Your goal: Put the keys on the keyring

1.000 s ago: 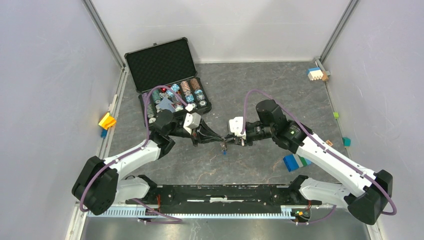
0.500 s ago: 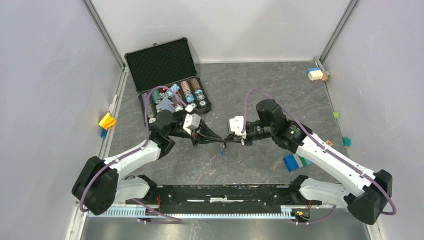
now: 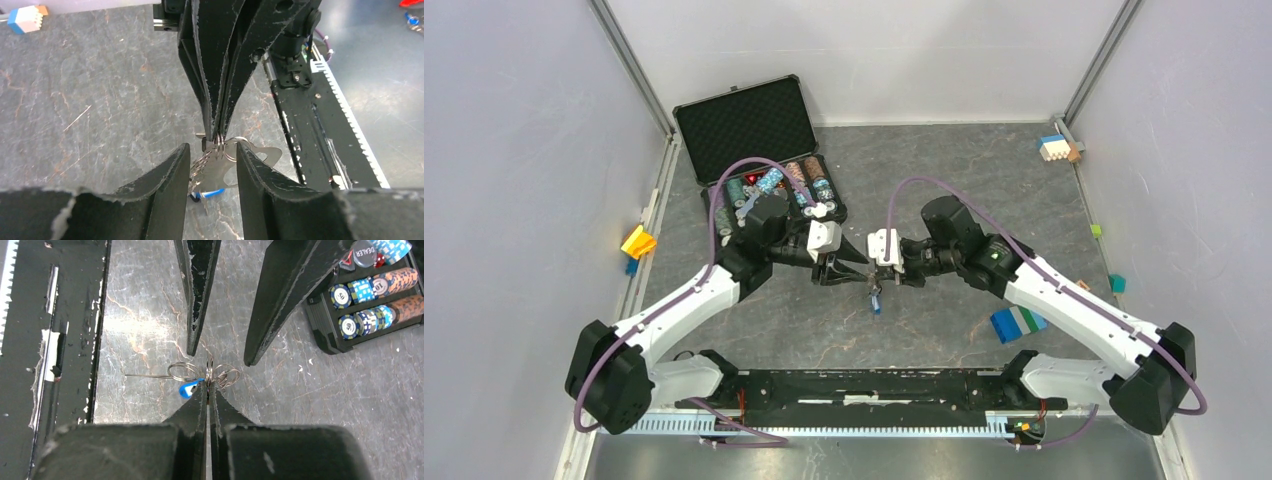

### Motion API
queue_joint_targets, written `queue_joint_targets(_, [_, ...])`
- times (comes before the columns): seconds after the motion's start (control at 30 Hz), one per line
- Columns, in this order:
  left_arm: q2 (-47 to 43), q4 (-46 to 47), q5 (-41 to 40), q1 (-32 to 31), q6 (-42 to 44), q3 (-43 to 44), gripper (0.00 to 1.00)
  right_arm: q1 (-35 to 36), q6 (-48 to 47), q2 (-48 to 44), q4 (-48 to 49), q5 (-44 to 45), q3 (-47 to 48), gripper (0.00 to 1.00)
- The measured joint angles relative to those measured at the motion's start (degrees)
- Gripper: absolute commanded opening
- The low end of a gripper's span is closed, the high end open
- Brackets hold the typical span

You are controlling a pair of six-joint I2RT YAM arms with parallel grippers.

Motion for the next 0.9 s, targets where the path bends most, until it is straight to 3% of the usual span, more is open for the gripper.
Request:
queue_joint_targets(0.3, [0.07, -9.81, -4.24, -0.70, 5.86, 2.25, 0.39, 1.53, -0.39, 3.58, -3.21, 4.74, 3.13, 0.00])
queue_joint_targets(0.9, [1.42, -8.33, -4.26, -2.14, 6.36, 2.25, 0.15, 2.69, -0.15, 4.76, -3.58, 6.38, 4.04, 0.00])
